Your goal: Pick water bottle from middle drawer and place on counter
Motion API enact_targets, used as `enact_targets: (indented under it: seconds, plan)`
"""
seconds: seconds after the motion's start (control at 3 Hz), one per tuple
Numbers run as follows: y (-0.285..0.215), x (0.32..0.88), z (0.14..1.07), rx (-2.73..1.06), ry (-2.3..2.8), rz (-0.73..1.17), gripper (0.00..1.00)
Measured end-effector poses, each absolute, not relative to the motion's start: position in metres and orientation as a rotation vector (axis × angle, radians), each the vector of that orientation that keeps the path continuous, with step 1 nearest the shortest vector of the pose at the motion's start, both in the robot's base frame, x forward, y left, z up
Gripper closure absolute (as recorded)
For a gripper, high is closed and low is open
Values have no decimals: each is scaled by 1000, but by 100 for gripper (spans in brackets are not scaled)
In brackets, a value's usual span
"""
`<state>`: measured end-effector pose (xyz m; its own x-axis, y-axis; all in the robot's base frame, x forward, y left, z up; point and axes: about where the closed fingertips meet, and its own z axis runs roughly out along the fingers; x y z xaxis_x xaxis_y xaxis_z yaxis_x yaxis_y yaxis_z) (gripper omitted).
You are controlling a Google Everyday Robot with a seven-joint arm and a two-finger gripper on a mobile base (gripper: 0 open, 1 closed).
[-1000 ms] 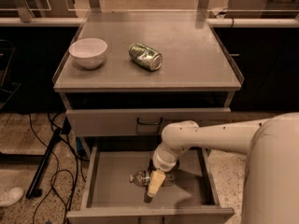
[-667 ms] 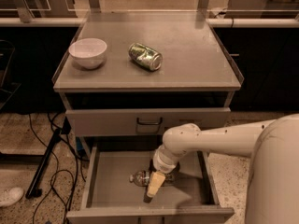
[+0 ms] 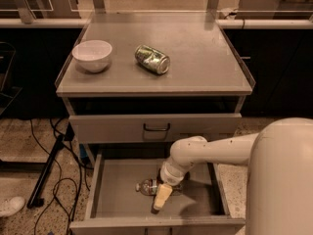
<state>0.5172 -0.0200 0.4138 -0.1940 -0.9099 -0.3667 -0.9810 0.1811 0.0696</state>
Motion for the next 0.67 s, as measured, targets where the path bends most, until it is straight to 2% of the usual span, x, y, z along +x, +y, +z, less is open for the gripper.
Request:
enact_targets:
  seconds: [0.67]
  plan:
    - [-19, 523, 395, -1787, 2232, 464, 0]
